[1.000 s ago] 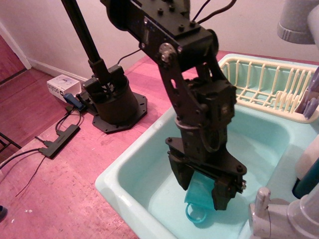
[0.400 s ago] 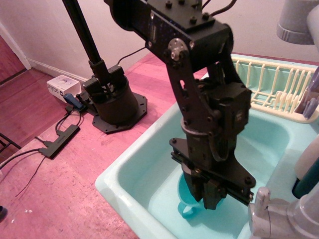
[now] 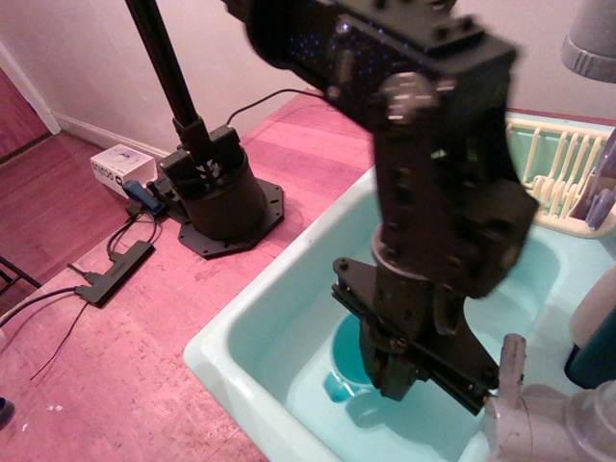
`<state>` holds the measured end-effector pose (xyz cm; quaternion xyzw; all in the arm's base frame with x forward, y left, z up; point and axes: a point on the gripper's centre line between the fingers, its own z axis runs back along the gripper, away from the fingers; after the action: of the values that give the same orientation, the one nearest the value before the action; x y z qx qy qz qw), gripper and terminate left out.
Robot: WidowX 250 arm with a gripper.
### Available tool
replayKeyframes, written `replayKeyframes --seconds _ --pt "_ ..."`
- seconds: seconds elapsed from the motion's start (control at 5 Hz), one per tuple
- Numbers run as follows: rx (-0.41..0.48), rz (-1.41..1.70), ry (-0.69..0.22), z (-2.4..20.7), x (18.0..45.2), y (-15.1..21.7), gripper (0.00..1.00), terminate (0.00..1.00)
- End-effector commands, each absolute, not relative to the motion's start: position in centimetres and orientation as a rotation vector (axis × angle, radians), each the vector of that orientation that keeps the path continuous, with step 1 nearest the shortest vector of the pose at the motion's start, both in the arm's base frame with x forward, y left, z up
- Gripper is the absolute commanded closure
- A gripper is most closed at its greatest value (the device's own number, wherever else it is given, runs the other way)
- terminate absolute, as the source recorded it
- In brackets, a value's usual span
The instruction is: Flip cup upright
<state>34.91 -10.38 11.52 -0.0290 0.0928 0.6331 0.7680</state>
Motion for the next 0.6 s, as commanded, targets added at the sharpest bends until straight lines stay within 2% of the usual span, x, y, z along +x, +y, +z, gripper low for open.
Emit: replayKeyframes --seconds 0.0,0.2,0.4 --pt "-0.056 1.442 0.305 15.07 32.37 -9.32 0.00 0.00" --pt "-0.061 1.459 0.300 15.68 32.52 -9.39 0.00 0.00" --pt "-0.094 1.441 0.306 15.36 33.32 -9.71 0.00 0.00"
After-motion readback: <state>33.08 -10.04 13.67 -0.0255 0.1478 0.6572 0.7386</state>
